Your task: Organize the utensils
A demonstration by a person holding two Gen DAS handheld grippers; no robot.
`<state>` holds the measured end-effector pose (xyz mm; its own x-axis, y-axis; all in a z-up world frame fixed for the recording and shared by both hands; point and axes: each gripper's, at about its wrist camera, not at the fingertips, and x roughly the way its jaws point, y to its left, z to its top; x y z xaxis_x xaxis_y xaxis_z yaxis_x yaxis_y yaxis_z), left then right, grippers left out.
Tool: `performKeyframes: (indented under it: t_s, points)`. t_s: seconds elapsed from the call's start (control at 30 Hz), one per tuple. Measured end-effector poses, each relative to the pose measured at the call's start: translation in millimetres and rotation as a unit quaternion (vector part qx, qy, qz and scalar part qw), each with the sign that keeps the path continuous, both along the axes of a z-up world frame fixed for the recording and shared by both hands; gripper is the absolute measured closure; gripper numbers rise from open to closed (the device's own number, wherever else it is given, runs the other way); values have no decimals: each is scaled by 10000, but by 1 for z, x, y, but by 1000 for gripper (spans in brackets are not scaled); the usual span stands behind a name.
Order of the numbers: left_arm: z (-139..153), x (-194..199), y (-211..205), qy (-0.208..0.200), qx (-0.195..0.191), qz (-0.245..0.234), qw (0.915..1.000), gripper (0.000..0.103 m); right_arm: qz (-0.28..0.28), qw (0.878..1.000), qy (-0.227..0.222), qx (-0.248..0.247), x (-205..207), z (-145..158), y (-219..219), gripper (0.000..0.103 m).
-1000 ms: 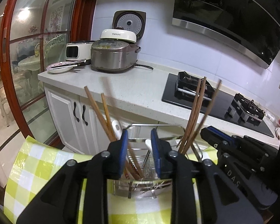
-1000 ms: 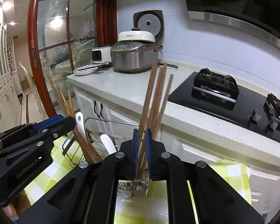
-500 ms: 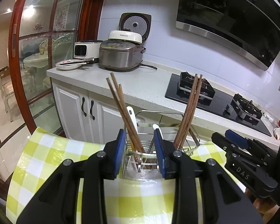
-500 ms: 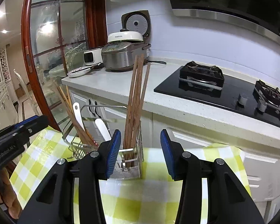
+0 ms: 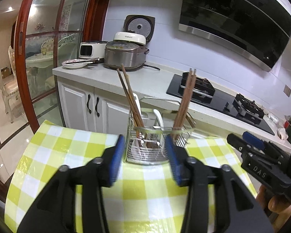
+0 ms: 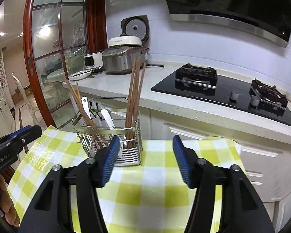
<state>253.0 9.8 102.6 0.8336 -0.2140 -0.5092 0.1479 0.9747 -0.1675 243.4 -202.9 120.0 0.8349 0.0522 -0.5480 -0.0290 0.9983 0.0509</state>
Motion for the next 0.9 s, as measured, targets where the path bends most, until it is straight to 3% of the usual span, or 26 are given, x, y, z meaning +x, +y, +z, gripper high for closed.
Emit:
performKeyframes:
  t_s: [0.07, 0.13, 0.27, 0.47, 0.73, 0.9]
  points:
    - [-1, -15, -3, -120, 44, 64, 9999, 32, -105, 9998, -148, 36, -14, 2, -5, 26]
    - [-2, -32, -10, -267, 140, 111, 9995, 21, -224, 9993, -281, 74, -30, 3, -12, 19]
    - [-9, -58, -25, -381, 295, 97, 9988, 4, -353, 9986, -384, 86, -55, -5, -23, 19]
    - [-21, -69, -37, -388, 400, 98, 9984, 4, -401, 9989, -231, 59, -66, -21, -33, 19]
    - [-24, -56, -36, -429, 292, 146, 9985, 4, -344, 9993, -155, 74, -59, -30, -35, 19]
    - [-24, -55, -42, -423, 544, 327, 9971, 4, -357, 9993, -85, 119, -56, -36, -39, 19]
